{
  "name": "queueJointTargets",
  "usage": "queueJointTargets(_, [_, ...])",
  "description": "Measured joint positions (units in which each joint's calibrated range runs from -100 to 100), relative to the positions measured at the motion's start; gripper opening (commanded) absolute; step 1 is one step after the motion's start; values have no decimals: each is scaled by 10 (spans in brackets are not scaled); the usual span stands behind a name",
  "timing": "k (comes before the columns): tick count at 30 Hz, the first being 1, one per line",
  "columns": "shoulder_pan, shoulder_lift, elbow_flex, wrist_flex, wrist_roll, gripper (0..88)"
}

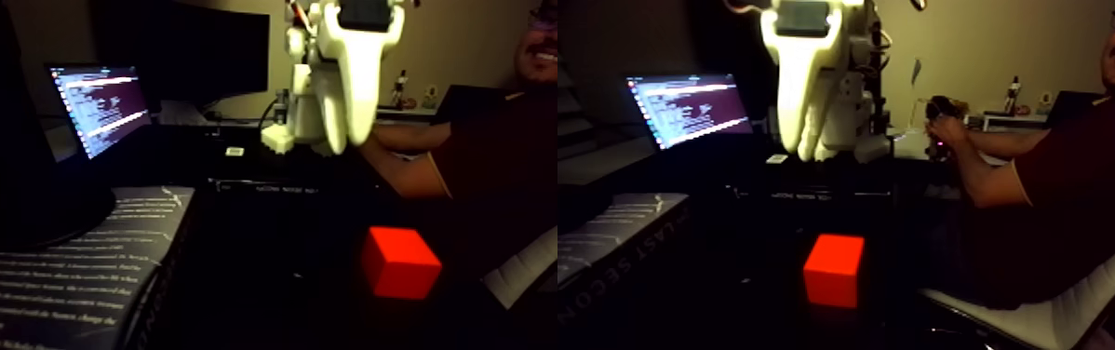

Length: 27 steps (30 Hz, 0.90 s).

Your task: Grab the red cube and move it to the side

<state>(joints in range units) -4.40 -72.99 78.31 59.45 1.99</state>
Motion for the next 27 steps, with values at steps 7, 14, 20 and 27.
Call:
queueJointTargets(7, [0, 109, -96, 2, 99, 168])
queueJointTargets(14, [19, 264, -208, 2, 74, 168])
queueJointTargets(20, [74, 378, -279, 0, 30, 168])
queueJointTargets(27, [97, 438, -290, 0, 21, 168])
